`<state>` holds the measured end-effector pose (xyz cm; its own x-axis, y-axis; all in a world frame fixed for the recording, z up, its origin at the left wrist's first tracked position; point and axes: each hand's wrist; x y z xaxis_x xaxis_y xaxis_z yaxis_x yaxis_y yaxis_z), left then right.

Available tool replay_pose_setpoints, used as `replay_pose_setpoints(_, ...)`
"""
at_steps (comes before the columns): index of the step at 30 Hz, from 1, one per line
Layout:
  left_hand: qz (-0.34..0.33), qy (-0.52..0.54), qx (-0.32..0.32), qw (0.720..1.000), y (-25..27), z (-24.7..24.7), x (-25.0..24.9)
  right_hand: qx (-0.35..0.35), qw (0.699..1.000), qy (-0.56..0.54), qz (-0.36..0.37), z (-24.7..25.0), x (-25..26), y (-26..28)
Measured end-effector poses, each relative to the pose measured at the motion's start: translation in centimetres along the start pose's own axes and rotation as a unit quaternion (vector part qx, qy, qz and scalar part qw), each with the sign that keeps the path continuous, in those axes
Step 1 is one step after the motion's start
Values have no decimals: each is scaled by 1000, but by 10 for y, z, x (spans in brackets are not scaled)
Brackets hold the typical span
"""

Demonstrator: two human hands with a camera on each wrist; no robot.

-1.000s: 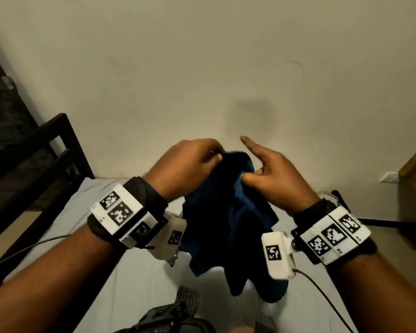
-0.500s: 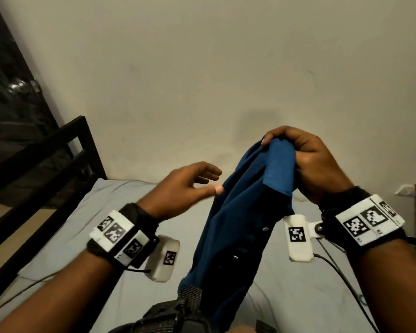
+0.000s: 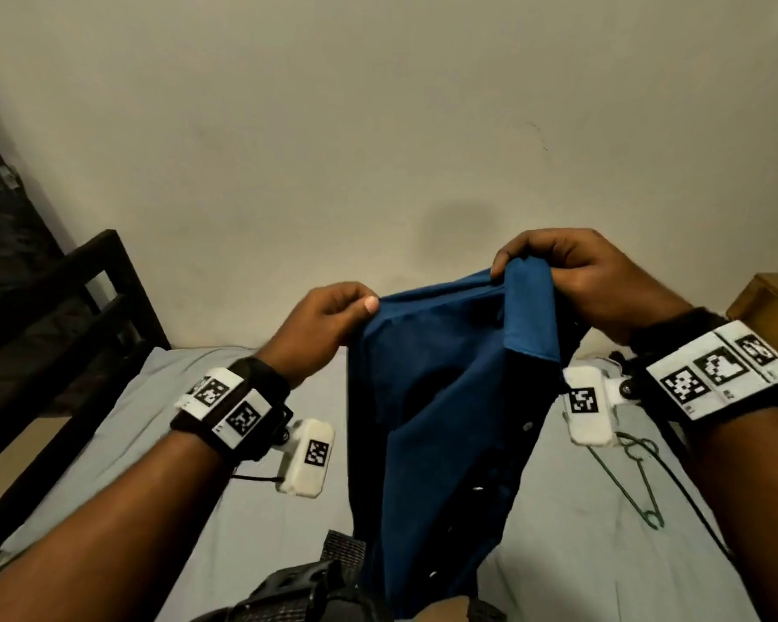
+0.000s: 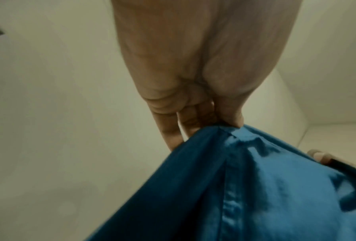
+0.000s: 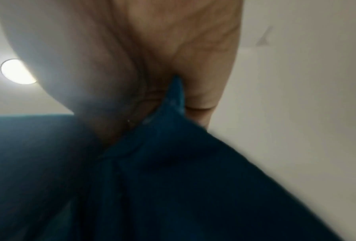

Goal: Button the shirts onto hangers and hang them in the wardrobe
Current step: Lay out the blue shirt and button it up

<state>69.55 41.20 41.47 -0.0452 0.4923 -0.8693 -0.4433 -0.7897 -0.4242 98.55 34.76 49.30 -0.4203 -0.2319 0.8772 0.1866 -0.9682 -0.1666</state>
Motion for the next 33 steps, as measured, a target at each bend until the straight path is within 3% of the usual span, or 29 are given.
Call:
replay_pose_setpoints(4,-30,-101,53,993,-13,7,-20,-5,999,54,9,8,0,4)
replay_pose_setpoints(7,-69,-243,129,959,-20,13,-36,-16,998,65,14,11,3,6)
replay_pose_setpoints(9,-103,-277,137,946,-27,15,-44,-25,997,71,14,13,3,6)
replay_pose_setpoints(11,-96,-278,131,947,-36,26,-50,-61,989,135,1,20,-1,6)
replay_pose_setpoints(14,-64,-278,104,953,-47,62,-54,-175,923,338,-61,47,-11,7)
replay_pose_setpoints(16,-40,-275,86,957,-49,87,-57,-221,887,395,-94,64,-14,11)
replay_pose_setpoints(20,4,-276,110,955,-50,106,-56,-201,858,459,-112,61,-10,7)
replay_pose_setpoints(24,18,-169,32,985,-43,87,-48,-250,885,374,-120,42,4,-4)
replay_pose_setpoints(27,9,-191,64,980,-32,46,-42,-258,931,239,-99,17,23,-8)
replay_pose_setpoints(31,-7,-230,181,956,-25,-21,-43,-158,982,100,-39,-32,55,-6)
replay_pose_setpoints(33,-53,-186,157,968,-28,-36,-53,-57,998,38,-7,-50,66,0)
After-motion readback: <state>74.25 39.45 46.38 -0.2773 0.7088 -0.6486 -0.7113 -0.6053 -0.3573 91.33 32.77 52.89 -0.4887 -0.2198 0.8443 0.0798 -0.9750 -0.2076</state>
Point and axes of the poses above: each hand's wrist, its own y-axis away from the middle knuckle, its own z-axis out of the back of the hand, x = y × z, and after that the axes turned 11 degrees about -z, right-handed
